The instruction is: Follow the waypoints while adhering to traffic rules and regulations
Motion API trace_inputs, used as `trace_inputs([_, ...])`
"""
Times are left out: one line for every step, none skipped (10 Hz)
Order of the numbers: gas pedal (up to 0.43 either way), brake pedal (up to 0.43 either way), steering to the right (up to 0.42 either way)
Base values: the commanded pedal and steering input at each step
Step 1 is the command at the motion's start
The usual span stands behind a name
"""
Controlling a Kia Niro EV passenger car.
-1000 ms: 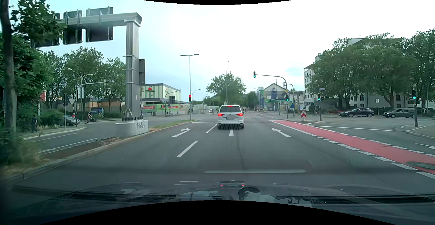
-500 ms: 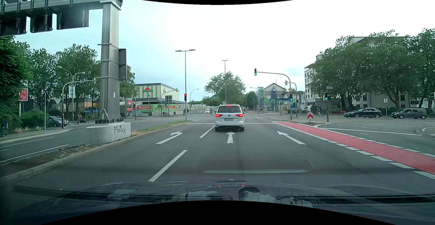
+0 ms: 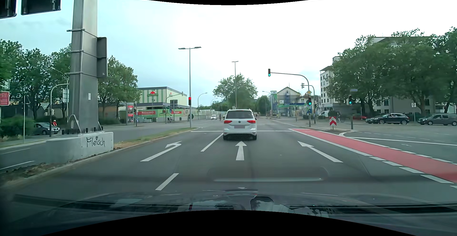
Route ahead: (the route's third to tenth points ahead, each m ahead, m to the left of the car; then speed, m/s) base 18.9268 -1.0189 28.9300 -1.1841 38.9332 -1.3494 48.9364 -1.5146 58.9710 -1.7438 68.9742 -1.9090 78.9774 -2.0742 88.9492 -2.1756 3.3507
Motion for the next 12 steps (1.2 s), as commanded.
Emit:
trace_inputs([0.000,0.152,0.009])
trace_inputs([0.000,0.140,0.009])
trace_inputs([0.000,0.110,0.009])
trace_inputs([0.000,0.085,0.009])
trace_inputs([0.000,0.073,0.009])
trace_inputs([0.000,0.073,0.009])
trace_inputs([0.000,0.073,0.009])
trace_inputs([0.000,0.073,0.008])
trace_inputs([0.000,0.073,0.008])
trace_inputs([0.000,0.073,0.007])
trace_inputs([0.000,0.073,0.006])
trace_inputs([0.000,0.073,0.006])
